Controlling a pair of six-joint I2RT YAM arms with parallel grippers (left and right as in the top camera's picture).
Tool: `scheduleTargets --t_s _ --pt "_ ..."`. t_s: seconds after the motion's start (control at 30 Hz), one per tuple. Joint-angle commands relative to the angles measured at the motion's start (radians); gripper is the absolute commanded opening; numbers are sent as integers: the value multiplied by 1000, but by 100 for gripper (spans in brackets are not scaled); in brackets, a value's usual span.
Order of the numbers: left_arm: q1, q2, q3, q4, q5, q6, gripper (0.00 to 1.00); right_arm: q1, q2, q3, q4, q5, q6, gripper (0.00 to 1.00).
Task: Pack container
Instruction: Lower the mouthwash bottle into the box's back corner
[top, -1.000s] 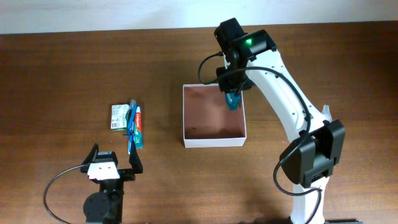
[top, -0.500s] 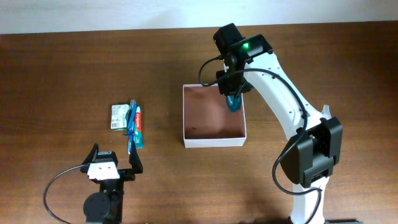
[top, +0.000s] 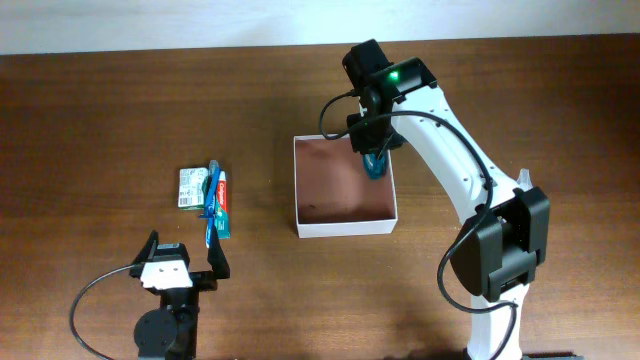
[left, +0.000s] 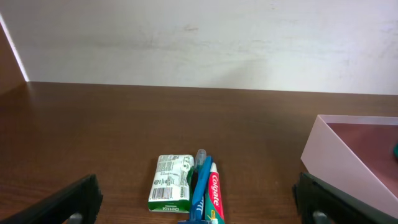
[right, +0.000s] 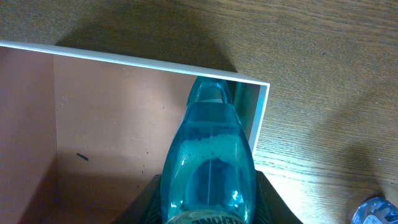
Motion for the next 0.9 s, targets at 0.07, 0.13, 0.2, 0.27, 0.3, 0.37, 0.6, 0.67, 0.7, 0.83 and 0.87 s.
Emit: scheduleTargets --t_s 0.07,0.13,0.2,0.27,0.3,0.37,0.6,0.67,0.7,0.83,0.87 --pt "3 -9 -8 3 -11 -6 99 6 -13 -4 12 28 13 28" --pt "3 -9 -8 3 -11 -6 99 6 -12 -4 12 28 13 28" --pt "3 -9 -8 3 -11 -6 99 6 -12 -4 11 28 13 29" --pt "3 -9 -8 3 -11 -6 99 6 -12 -4 9 28 13 28" --pt "3 -9 -8 3 -11 -6 99 6 -12 -4 7 28 13 28" --pt "3 -9 -8 3 -11 -6 99 6 -12 -4 4 28 13 29" --pt "3 -9 -8 3 -11 -6 99 6 0 -5 -5 27 13 28" --pt "3 -9 -8 3 -11 -6 99 6 0 -5 -5 28 13 28" --pt "3 -9 -8 3 -11 -6 99 6 0 -5 -5 28 13 28" --pt "3 -9 -8 3 -11 -6 99 6 6 -7 -7 28 13 29" --pt "3 -9 -8 3 -11 -6 100 6 11 -8 -8 28 13 29"
